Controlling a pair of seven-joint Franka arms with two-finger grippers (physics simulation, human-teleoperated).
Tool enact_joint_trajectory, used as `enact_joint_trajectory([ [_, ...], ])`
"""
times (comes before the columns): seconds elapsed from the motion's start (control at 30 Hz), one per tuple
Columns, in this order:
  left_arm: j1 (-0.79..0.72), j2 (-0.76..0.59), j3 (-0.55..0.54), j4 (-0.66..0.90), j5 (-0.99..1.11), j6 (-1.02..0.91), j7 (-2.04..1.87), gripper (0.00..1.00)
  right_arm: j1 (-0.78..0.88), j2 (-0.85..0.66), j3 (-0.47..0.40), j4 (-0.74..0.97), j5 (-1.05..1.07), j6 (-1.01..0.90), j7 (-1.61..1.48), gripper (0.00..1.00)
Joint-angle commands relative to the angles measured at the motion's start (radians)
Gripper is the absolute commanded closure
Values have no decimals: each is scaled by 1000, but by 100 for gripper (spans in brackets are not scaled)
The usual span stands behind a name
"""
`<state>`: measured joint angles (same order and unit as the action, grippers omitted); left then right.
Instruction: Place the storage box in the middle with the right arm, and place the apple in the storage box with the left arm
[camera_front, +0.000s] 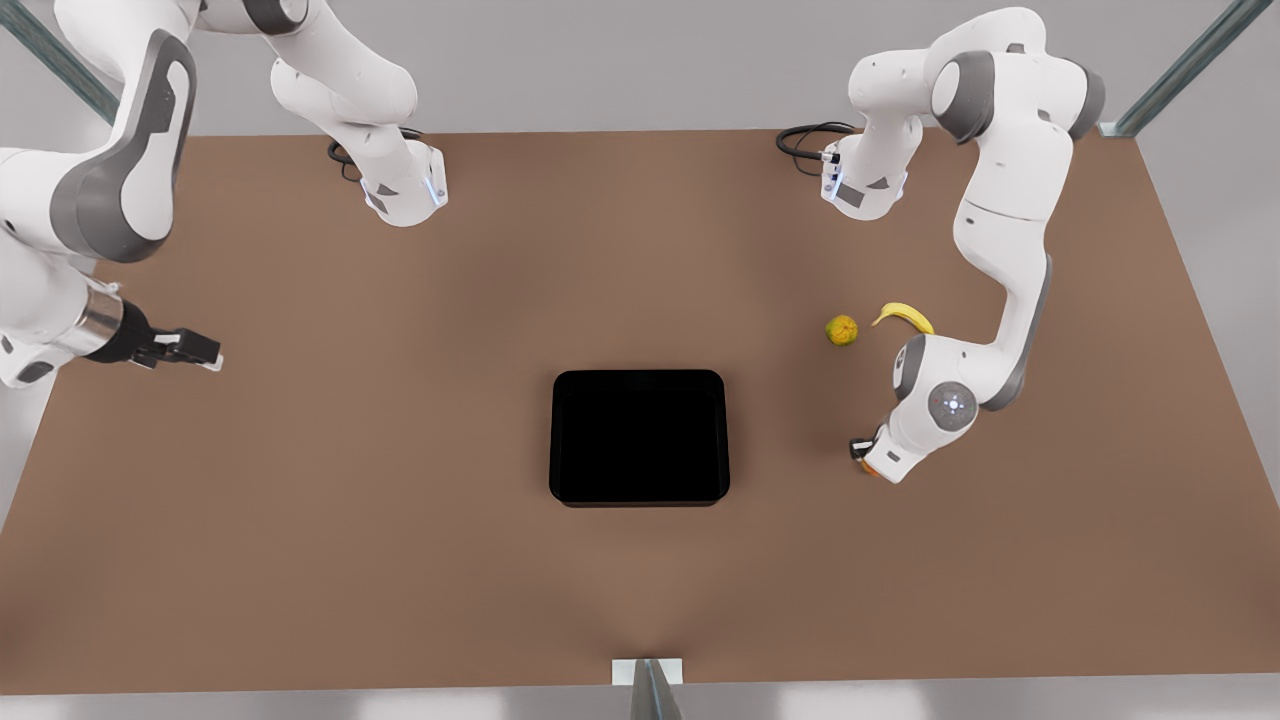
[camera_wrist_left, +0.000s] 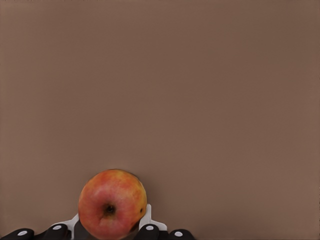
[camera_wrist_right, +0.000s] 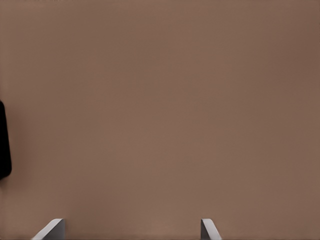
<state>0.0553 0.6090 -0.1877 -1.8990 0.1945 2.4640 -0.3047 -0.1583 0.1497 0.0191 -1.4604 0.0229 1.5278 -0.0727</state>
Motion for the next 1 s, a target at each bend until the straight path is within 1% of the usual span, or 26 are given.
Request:
enact_joint_trajectory([
  [0.0,-2,-9,-3,0,-70,0,9,42,-7,2,-2,0,0,0,-1,0],
  [0.07,-6,-34,-6,0,-81,-25,6,42,0,-2,1,2,0,0,-1,0],
  [0.17,-17,-61,-38,0,-83,-69,-77,42,10,-4,2,26,-9,-2,2,0],
  [0.37,-46,-117,-125,0,-87,-157,-274,42,6,-1,1,25,-9,0,2,0],
  [0.5,-66,-138,-191,1,-87,-177,-412,41,2,-1,2,25,-9,0,1,0],
  [0.73,-233,-178,-203,55,-190,-200,-657,41,0,-1,1,25,-11,2,2,0],
  [0.87,-339,-114,-200,150,-188,-188,-769,41,2,-1,1,25,-11,0,2,0],
  [0.97,-399,-9,-188,258,-176,-183,-792,41,8,-1,1,25,-11,2,5,0],
])
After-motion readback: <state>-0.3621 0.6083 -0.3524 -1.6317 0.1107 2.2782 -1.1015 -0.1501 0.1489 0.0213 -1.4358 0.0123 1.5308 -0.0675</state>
